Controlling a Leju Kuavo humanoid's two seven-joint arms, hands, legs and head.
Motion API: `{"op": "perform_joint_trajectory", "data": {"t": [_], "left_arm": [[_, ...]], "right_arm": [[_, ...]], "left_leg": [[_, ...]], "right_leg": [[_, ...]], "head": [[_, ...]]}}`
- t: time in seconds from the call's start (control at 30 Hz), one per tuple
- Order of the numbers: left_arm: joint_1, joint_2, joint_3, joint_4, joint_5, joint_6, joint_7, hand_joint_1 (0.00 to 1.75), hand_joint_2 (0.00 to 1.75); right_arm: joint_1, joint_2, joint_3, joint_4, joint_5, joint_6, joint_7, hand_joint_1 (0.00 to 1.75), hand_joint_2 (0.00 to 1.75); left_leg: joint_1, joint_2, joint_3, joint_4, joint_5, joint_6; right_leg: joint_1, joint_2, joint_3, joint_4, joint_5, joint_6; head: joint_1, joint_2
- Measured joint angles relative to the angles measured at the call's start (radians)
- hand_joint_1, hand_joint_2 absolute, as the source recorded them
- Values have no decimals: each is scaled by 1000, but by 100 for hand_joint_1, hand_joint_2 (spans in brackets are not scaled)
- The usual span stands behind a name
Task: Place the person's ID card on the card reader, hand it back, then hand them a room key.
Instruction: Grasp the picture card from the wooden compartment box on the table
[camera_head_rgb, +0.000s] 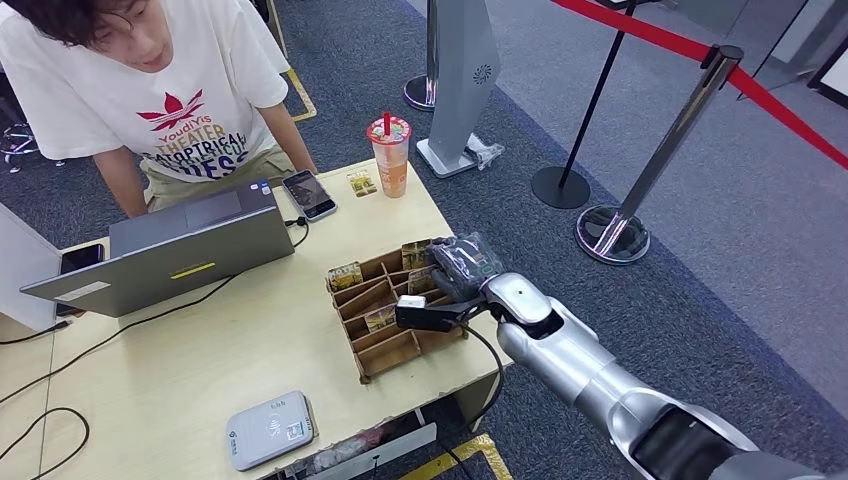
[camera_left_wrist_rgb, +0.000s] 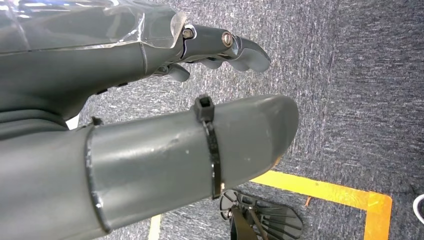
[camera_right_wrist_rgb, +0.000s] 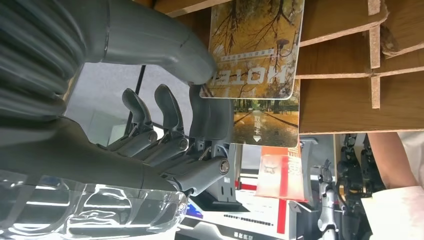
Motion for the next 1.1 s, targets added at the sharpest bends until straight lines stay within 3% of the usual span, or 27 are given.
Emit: {"op": "perform_joint_trajectory", "data": {"t": [0.63, 1.1], "left_arm": [[-7, 0, -6, 0, -10, -3, 3, 0, 0], [-14, 0, -7, 0, -11, -3, 8, 0, 0]], "right_arm": [[-74, -32, -10, 65, -121, 110, -49, 150, 175], [-158, -36, 8, 127, -146, 122, -66, 146, 175]], "left_leg": [[-1, 0, 0, 0, 1, 2], [-1, 0, 0, 0, 2, 2]], "right_leg": [[0, 0, 0, 0, 2, 2], [0, 0, 0, 0, 2, 2]], "head": [[0, 0], [0, 0]]}}
